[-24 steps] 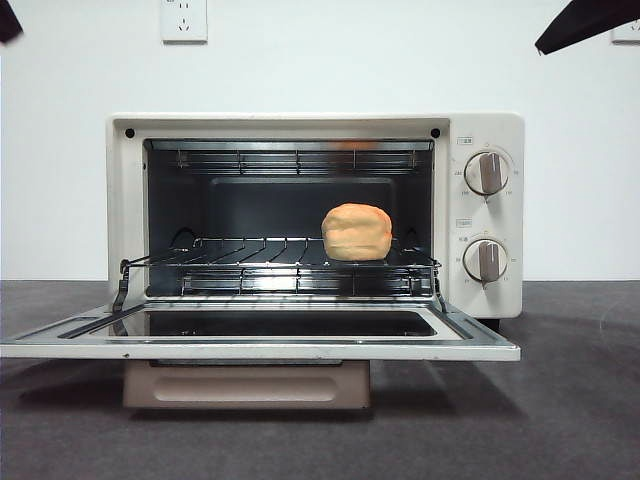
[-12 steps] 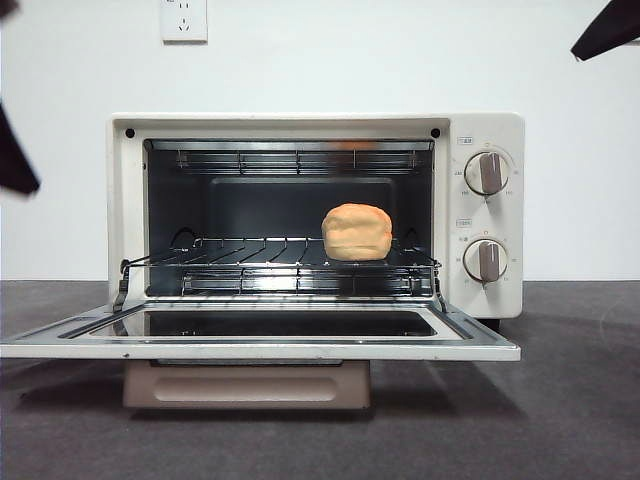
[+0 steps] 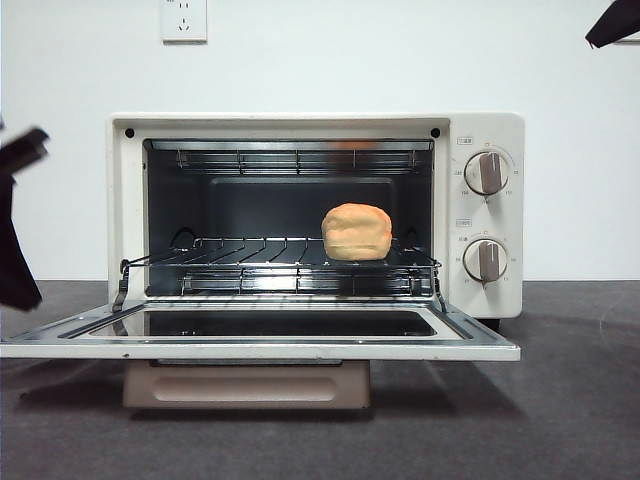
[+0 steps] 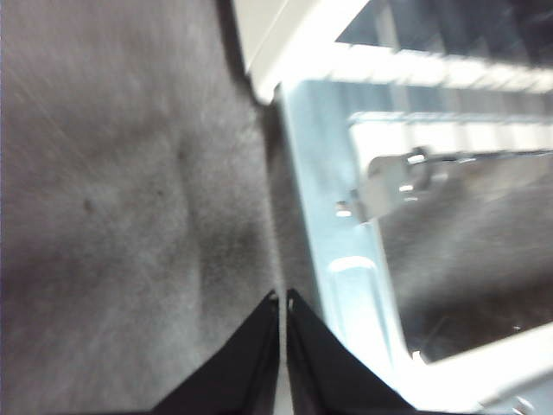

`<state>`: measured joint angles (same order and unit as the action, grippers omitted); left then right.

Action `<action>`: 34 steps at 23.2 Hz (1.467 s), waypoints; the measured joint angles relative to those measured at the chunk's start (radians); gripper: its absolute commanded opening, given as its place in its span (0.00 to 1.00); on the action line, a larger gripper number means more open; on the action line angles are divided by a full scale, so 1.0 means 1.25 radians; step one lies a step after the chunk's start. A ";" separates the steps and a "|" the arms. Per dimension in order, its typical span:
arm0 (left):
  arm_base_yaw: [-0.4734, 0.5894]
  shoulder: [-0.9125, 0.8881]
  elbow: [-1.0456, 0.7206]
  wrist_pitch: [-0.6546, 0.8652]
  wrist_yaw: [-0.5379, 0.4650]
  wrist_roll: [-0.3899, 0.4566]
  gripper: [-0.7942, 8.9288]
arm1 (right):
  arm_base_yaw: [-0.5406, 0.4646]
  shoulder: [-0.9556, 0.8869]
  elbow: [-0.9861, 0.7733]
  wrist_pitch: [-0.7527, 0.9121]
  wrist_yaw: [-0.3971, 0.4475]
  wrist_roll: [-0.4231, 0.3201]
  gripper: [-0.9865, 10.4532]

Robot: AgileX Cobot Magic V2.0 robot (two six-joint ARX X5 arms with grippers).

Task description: The left arm flap open the oven, the right arm pick bread and place it into oven, the left arm flap close the oven

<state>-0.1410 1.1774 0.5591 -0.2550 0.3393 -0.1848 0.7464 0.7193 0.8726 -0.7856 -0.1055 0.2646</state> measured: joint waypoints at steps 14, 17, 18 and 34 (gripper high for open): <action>0.001 0.179 0.000 0.088 0.108 0.005 0.10 | 0.000 0.000 0.000 0.000 0.000 0.000 0.46; 0.003 0.191 0.000 0.088 0.130 0.005 0.10 | 0.000 0.000 0.000 0.000 0.000 0.000 0.46; 0.004 0.191 0.000 0.088 0.136 0.005 0.10 | 0.000 0.000 0.000 -0.001 0.000 0.000 0.46; 0.071 0.191 -0.007 0.193 0.338 -0.054 0.10 | 0.000 0.000 0.000 0.000 0.004 0.000 0.46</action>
<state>-0.0525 1.4158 0.5499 -0.0135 0.7616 -0.2520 0.7464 0.7193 0.8726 -0.7860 -0.1009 0.2646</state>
